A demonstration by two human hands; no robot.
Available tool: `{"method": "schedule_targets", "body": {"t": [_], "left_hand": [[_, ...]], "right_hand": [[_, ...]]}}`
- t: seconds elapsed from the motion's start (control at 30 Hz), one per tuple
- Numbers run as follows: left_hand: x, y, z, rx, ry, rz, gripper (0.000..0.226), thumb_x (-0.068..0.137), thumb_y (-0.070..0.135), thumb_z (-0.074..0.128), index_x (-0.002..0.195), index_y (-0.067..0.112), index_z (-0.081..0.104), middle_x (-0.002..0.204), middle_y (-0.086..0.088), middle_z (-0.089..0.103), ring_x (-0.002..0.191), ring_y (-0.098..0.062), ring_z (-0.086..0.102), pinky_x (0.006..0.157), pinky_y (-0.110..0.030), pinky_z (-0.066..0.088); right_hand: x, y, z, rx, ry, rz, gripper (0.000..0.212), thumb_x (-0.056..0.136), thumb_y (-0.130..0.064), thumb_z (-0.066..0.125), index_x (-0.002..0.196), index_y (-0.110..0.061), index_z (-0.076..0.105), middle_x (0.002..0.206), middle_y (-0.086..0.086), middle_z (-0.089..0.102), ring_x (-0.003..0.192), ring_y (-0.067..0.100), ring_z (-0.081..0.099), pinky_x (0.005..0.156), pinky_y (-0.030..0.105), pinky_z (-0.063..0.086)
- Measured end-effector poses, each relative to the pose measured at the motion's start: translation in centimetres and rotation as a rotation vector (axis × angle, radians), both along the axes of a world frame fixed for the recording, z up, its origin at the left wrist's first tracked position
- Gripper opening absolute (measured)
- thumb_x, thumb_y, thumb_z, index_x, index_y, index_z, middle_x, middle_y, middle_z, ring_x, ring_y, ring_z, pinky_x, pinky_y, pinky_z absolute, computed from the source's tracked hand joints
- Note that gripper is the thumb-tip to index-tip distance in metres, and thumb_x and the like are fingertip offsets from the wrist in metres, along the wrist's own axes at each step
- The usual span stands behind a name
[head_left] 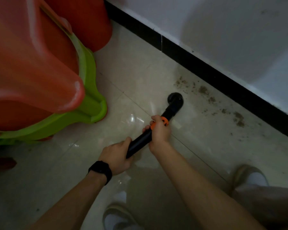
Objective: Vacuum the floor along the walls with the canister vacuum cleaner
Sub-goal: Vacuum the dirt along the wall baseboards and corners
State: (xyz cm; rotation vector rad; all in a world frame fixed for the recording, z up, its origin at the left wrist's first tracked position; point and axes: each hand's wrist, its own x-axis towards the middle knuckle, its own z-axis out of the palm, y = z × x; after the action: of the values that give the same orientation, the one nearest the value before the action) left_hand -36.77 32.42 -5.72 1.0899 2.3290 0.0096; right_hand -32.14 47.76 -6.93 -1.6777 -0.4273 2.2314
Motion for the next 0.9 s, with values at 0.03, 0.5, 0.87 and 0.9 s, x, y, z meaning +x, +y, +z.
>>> {"method": "schedule_targets", "body": {"t": [0.03,0.5,0.87,0.9], "left_hand": [[0.6,0.1,-0.1,0.004,-0.016,-0.033,0.031,0.084,0.039,0.058,0.105,0.025,0.040,0.099,0.004,0.063,0.085,-0.026,0.063,0.061,-0.030,0.035],[0.7,-2.2,-0.1,0.040,-0.052,-0.010,0.032,0.071,0.047,0.049,0.097,0.030,0.040,0.092,0.007,0.063,0.082,-0.026,0.063,0.060,-0.030,0.038],[2.9,-1.0,-0.6,0.008,-0.110,-0.166,0.029,0.080,0.046,0.053,0.099,0.026,0.041,0.087,0.008,0.059,0.075,-0.023,0.059,0.058,-0.029,0.033],[3.3,-0.3,-0.7,0.013,-0.100,-0.210,0.030,0.082,0.045,0.054,0.102,0.025,0.043,0.091,0.006,0.061,0.076,-0.023,0.059,0.058,-0.029,0.034]], "right_hand": [[0.9,-0.1,0.0,0.005,-0.019,-0.024,0.017,0.089,-0.002,0.064,0.082,-0.013,0.052,0.056,-0.001,0.049,0.046,0.016,0.047,0.051,0.029,0.048],[1.6,-2.2,0.4,0.003,-0.055,-0.048,0.014,0.090,-0.004,0.065,0.088,-0.010,0.052,0.054,-0.001,0.050,0.043,0.016,0.047,0.051,0.030,0.049],[5.4,-2.1,-0.1,-0.015,-0.136,-0.191,0.016,0.088,-0.006,0.067,0.093,-0.011,0.053,0.055,0.000,0.050,0.042,0.015,0.047,0.049,0.030,0.048],[6.2,-1.5,0.0,-0.012,-0.147,-0.221,0.015,0.087,-0.005,0.066,0.091,-0.011,0.053,0.055,0.000,0.049,0.042,0.015,0.047,0.049,0.029,0.048]]}}
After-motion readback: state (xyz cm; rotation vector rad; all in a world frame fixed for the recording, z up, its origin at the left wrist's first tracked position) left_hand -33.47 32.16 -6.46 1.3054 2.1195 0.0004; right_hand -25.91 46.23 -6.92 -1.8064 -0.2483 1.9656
